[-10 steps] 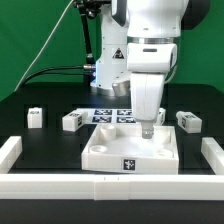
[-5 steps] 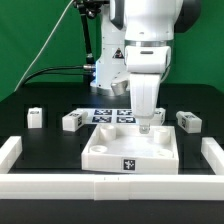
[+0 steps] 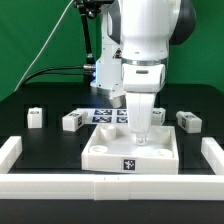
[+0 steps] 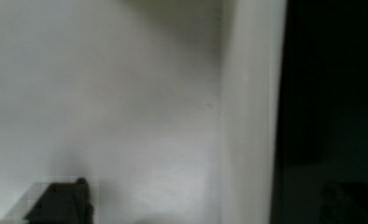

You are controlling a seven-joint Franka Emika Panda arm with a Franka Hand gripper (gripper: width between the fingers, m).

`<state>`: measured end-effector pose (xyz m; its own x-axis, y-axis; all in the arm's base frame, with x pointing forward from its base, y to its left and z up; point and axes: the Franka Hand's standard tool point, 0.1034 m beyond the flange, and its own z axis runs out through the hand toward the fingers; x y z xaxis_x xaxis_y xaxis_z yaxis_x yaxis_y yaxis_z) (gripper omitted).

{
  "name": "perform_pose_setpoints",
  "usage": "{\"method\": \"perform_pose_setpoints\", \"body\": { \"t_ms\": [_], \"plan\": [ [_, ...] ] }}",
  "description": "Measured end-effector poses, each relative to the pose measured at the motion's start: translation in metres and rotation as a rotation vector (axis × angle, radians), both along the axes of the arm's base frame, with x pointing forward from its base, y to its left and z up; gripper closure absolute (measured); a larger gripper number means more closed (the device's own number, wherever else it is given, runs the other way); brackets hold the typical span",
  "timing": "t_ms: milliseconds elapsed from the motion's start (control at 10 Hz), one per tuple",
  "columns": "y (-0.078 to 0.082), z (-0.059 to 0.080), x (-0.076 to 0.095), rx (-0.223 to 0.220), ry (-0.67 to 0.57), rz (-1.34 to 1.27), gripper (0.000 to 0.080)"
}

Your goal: Assemble one leg

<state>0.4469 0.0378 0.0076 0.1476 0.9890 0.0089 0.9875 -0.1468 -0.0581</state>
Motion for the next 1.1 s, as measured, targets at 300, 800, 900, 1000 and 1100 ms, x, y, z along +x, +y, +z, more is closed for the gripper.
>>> {"method": "perform_pose_setpoints", "body": {
  "t_ms": [300, 800, 900, 1000, 1100],
  "plan": [
    [-0.0033, -0.0009, 0.0011, 0.000, 0.001, -0.008, 0.0288],
    [-0.0033, -0.0006, 0.0020, 0.000, -0.003, -0.008, 0.0739],
    [-0.0032, -0.0004, 0.0027, 0.001, -0.007, -0.008, 0.0741],
    [-0.0032, -0.0003, 0.0029, 0.001, -0.008, -0.008, 0.0741],
    [-0.0032, -0.0002, 0.0031, 0.001, -0.009, -0.008, 0.0741]
  ]
}}
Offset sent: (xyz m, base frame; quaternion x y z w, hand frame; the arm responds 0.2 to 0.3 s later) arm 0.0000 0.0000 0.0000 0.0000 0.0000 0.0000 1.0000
